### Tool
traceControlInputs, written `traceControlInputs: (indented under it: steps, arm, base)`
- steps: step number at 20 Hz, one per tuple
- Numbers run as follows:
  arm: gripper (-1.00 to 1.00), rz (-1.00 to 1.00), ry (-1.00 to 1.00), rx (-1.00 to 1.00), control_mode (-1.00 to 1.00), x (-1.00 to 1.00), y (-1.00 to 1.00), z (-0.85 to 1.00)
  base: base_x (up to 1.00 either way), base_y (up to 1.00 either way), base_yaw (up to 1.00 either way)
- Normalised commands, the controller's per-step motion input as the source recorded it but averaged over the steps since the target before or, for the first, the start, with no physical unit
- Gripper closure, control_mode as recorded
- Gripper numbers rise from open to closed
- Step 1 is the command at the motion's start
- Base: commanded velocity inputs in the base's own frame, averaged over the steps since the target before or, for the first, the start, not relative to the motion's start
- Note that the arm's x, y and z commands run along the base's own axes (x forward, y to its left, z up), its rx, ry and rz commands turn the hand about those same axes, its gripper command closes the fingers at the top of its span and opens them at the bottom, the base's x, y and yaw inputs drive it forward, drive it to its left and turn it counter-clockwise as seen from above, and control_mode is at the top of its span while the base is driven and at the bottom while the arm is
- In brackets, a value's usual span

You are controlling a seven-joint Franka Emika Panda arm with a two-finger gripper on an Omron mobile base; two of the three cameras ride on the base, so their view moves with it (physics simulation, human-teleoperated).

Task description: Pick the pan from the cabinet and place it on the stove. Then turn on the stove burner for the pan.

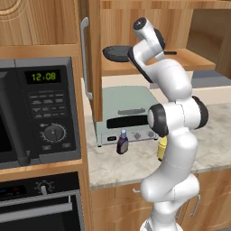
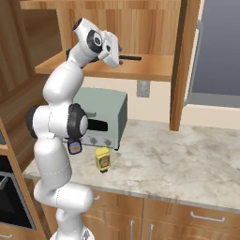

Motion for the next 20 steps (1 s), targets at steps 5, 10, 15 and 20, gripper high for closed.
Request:
traceControlInputs:
  steps: [5, 10, 15, 20]
  arm:
    - [-1.00, 0.00, 0.02, 0.00, -1.00, 0.18, -0.03, -0.42]
    - [-1.00, 0.00, 0.02, 0.00, -1.00, 0.19, -0.01, -0.40]
    - [-1.00, 0.00, 0.00, 0.01, -1.00, 0.18, 0.02, -0.13]
    - [-1.00, 0.00, 0.00, 0.02, -1.00, 0.15, 0.01, -0.07]
  base:
    - [0.00, 0.00, 0.00]
    - [0.00, 0.00, 0.00]
    - [0.00, 0.00, 0.00]
    - [0.00, 0.00, 0.00]
